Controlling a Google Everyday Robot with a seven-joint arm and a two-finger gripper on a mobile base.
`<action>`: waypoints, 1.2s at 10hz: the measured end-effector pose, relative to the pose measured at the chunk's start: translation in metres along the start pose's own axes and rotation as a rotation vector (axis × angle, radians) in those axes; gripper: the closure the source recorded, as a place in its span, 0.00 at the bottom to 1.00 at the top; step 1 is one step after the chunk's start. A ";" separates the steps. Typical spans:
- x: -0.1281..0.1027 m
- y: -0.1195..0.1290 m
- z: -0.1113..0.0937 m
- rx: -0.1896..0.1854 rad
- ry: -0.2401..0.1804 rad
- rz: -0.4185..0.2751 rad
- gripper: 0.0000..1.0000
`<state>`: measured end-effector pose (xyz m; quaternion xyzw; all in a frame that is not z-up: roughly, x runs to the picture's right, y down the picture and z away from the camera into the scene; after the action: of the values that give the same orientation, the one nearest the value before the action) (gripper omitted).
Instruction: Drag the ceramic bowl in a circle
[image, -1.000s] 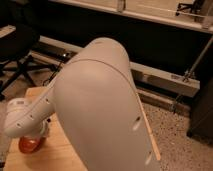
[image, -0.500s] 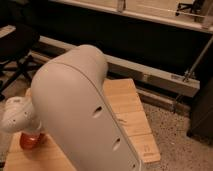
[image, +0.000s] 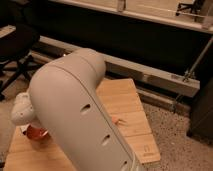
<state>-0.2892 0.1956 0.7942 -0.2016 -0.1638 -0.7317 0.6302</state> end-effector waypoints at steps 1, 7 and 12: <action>0.007 0.025 0.001 -0.034 0.005 0.035 1.00; -0.029 0.107 -0.012 -0.261 0.117 -0.120 1.00; -0.137 0.060 -0.043 -0.272 0.144 -0.531 1.00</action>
<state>-0.2166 0.2832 0.6876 -0.1820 -0.0663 -0.8984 0.3941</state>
